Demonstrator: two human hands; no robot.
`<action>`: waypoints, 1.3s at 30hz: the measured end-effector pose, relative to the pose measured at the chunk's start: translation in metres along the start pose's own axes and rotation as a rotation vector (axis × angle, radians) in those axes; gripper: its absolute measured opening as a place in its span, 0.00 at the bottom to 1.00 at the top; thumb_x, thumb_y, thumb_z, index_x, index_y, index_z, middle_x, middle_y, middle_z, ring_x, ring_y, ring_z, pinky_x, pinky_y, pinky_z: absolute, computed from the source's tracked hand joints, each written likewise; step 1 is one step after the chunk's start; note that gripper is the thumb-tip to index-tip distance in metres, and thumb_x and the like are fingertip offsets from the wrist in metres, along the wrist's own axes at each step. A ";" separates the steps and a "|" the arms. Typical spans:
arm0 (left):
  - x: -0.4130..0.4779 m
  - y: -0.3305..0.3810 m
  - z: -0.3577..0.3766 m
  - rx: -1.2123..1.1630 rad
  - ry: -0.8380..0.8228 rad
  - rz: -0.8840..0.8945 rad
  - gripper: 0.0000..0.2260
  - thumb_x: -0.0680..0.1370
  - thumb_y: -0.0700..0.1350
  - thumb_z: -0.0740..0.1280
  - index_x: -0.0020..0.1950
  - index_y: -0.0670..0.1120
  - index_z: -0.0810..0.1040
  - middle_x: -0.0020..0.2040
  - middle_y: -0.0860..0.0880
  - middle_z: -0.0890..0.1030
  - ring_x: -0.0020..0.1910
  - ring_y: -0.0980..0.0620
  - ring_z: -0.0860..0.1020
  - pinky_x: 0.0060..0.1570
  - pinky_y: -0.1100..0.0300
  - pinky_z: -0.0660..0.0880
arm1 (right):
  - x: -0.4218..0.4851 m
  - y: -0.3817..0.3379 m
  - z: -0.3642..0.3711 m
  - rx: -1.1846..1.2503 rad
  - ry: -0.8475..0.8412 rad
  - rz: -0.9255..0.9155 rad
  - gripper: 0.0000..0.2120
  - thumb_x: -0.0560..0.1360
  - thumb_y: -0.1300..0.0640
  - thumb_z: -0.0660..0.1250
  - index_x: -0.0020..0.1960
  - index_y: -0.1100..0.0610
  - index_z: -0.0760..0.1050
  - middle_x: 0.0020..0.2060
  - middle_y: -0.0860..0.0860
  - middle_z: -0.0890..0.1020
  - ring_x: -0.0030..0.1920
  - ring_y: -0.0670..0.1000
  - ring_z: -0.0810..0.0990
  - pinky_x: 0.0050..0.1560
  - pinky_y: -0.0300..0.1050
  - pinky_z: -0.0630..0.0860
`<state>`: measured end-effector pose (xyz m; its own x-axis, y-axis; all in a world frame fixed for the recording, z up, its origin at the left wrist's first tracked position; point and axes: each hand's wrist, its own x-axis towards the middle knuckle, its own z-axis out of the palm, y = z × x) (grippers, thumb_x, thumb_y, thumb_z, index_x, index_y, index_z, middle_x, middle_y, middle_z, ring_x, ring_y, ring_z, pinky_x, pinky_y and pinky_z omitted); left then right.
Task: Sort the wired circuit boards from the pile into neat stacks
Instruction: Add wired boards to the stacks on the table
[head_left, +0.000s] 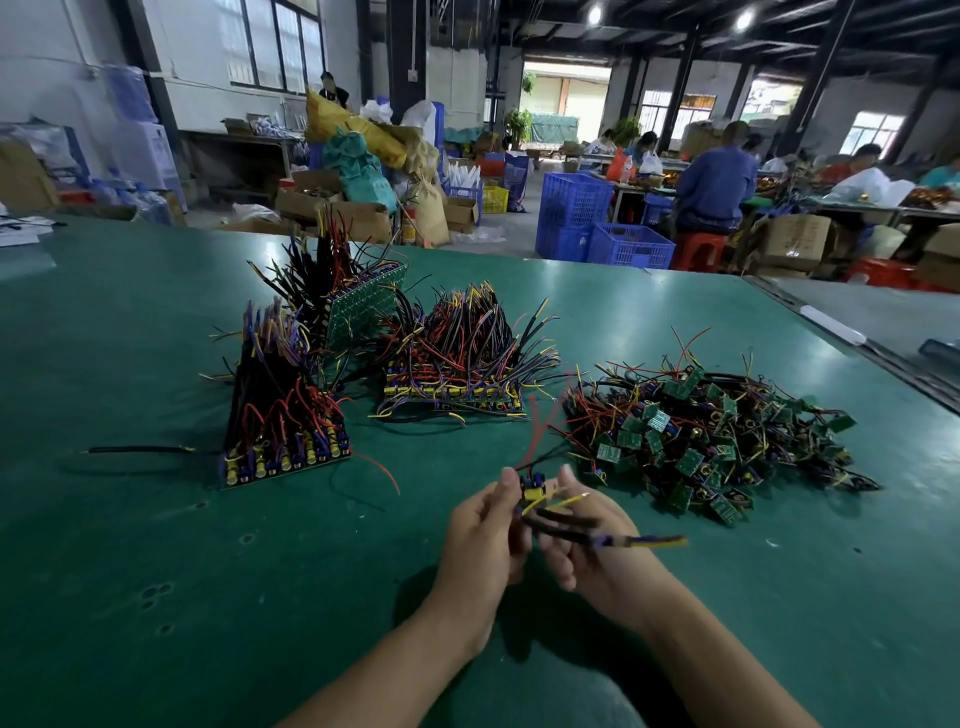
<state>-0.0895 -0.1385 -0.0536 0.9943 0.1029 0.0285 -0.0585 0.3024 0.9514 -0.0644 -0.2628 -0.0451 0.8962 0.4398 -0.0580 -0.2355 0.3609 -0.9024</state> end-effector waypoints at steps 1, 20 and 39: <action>0.001 0.000 0.001 -0.011 0.013 0.001 0.20 0.74 0.60 0.62 0.39 0.43 0.74 0.26 0.48 0.70 0.22 0.53 0.67 0.22 0.66 0.63 | 0.001 0.003 0.000 -0.084 -0.002 -0.028 0.19 0.72 0.42 0.70 0.41 0.59 0.72 0.27 0.59 0.71 0.18 0.51 0.69 0.17 0.36 0.67; 0.003 -0.002 -0.001 0.380 -0.033 0.240 0.20 0.73 0.67 0.56 0.34 0.53 0.75 0.29 0.59 0.72 0.32 0.60 0.69 0.36 0.57 0.66 | -0.002 0.008 0.013 -0.454 0.124 -0.153 0.25 0.74 0.36 0.63 0.26 0.51 0.74 0.18 0.49 0.65 0.17 0.46 0.58 0.21 0.34 0.54; -0.005 0.008 0.002 0.338 0.110 0.187 0.19 0.83 0.44 0.55 0.32 0.48 0.61 0.27 0.54 0.63 0.30 0.52 0.62 0.35 0.52 0.62 | -0.003 0.009 0.025 -0.342 0.007 -0.054 0.22 0.79 0.42 0.58 0.30 0.51 0.71 0.21 0.44 0.69 0.19 0.41 0.64 0.21 0.33 0.61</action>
<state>-0.0945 -0.1388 -0.0455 0.9526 0.2334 0.1949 -0.1865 -0.0576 0.9808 -0.0785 -0.2401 -0.0418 0.9067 0.4218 -0.0080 -0.0490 0.0863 -0.9951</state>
